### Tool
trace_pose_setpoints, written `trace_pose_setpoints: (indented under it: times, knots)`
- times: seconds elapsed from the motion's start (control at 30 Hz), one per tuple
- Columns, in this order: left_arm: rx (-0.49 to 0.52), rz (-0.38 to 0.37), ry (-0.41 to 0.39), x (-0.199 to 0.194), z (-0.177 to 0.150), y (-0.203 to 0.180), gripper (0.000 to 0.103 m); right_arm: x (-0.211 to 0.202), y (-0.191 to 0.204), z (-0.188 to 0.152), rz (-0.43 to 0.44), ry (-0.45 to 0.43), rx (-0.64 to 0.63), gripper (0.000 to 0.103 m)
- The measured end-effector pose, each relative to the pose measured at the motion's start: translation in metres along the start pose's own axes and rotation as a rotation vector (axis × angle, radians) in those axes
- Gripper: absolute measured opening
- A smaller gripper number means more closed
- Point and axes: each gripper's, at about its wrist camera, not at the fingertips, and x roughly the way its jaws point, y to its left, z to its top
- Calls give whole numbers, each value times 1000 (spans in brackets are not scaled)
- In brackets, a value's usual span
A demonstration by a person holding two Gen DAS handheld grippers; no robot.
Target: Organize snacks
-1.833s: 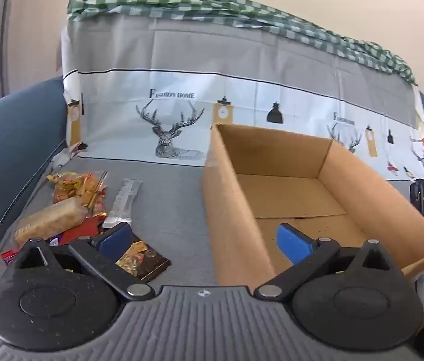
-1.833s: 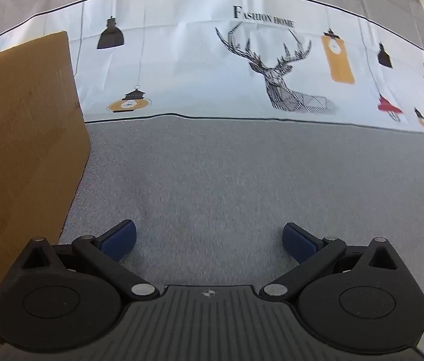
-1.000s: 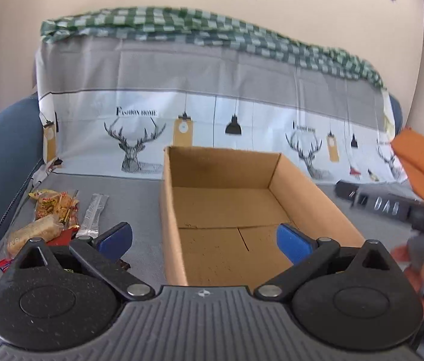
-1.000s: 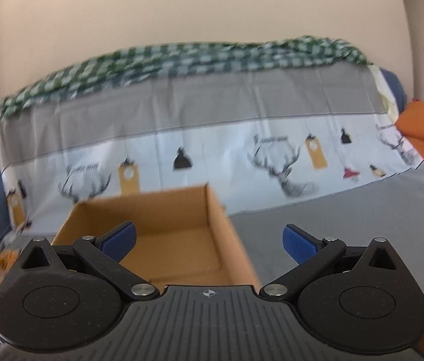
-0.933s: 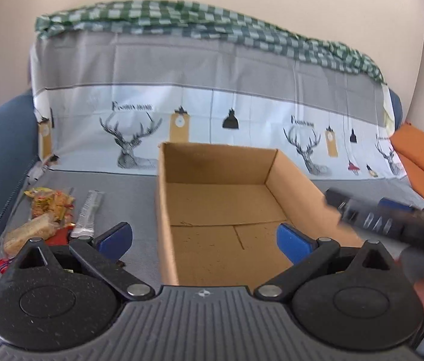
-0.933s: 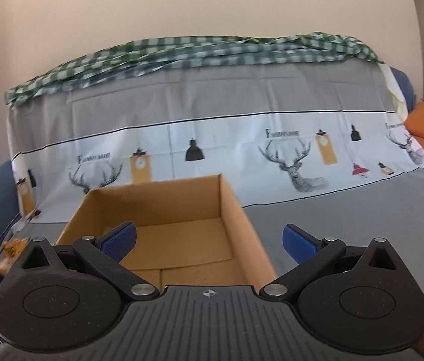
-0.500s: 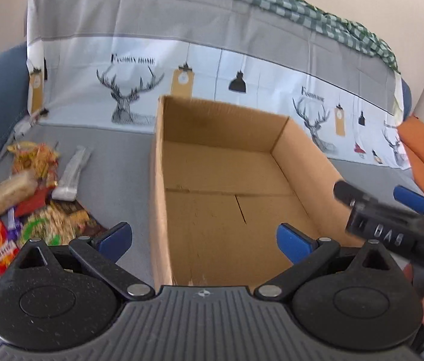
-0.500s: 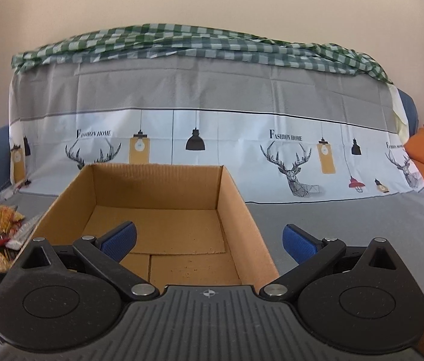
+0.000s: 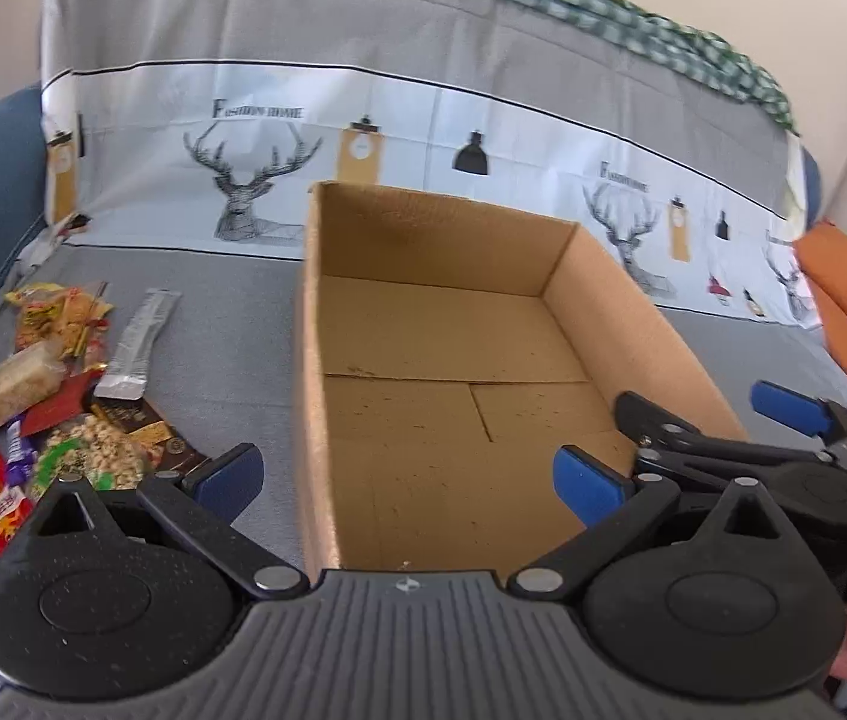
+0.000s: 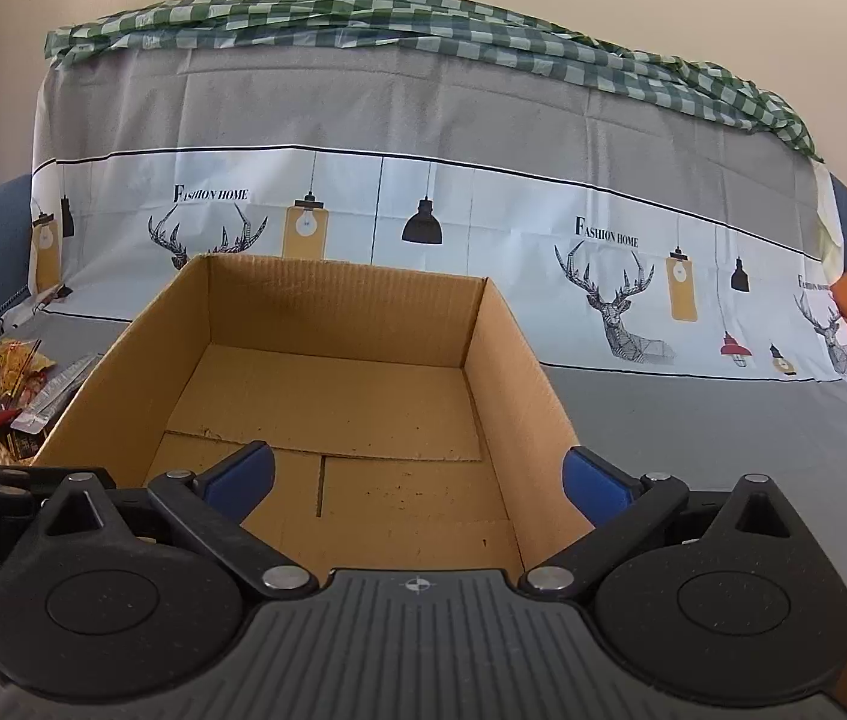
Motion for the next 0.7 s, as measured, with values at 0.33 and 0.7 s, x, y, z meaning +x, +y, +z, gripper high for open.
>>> trace_pose_setpoints:
  times: [0.33,0.7]
  knots:
    - [71,-13,-61,-5,-5,-13,102,1,-3,-1,-5,3,26,96]
    - [68,-9,-40,-4,-5,-1,71,-3,1,0,28,-16,67,73]
